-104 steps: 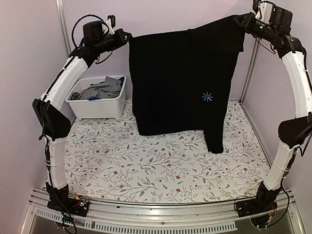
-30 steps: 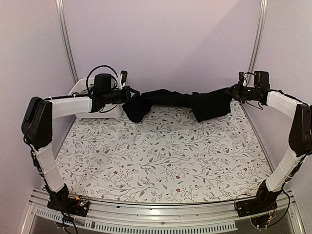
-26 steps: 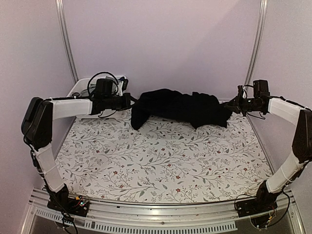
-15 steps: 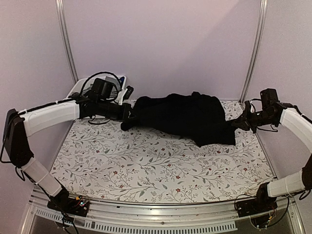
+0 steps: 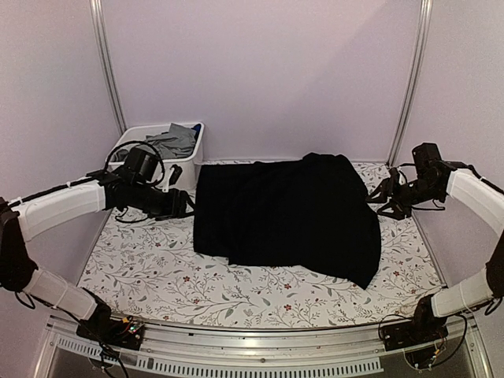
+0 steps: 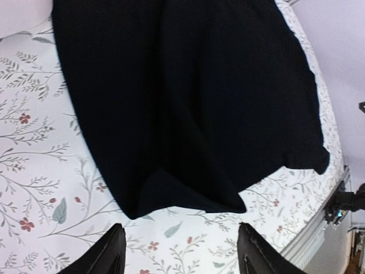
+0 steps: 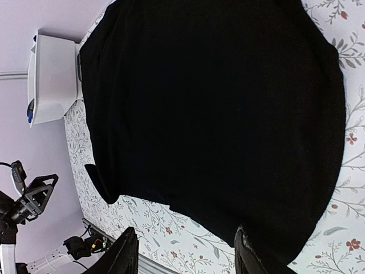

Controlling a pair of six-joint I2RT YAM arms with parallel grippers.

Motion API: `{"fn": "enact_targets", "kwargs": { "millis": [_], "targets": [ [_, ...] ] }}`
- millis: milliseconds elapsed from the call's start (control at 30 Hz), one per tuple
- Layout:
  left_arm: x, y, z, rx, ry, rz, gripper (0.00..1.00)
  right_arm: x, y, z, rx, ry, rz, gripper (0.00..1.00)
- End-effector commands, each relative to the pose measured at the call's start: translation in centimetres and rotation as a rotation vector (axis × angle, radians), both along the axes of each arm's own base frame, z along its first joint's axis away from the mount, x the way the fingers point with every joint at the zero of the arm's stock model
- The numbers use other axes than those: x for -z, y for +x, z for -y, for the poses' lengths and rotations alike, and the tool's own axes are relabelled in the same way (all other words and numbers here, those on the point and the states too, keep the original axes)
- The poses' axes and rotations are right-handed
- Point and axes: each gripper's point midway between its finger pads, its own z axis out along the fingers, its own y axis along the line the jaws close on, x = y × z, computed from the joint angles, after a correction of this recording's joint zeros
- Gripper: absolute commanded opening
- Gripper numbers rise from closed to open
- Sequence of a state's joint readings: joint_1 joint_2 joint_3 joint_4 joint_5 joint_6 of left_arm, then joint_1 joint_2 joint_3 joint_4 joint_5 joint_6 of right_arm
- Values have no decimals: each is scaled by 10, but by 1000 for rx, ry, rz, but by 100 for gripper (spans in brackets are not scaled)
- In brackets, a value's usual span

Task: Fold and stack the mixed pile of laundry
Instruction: Flatten out the crumpled T-shirt at the center of the board.

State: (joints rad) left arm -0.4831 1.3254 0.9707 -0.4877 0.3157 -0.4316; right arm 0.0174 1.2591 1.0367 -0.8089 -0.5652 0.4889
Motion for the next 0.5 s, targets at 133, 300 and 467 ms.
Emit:
{"fn": "enact_targets", "kwargs": {
  "millis": [133, 300, 467],
  "targets": [
    [77, 32, -2, -86, 67, -206, 61, 27, 53, -45, -232, -5, 66, 52],
    [83, 42, 14, -56, 50, -235, 68, 67, 49, -80, -362, -27, -6, 50],
    [91, 43, 18, -81, 26, -283, 85, 98, 43, -96, -425, -53, -66, 50]
  ]
}}
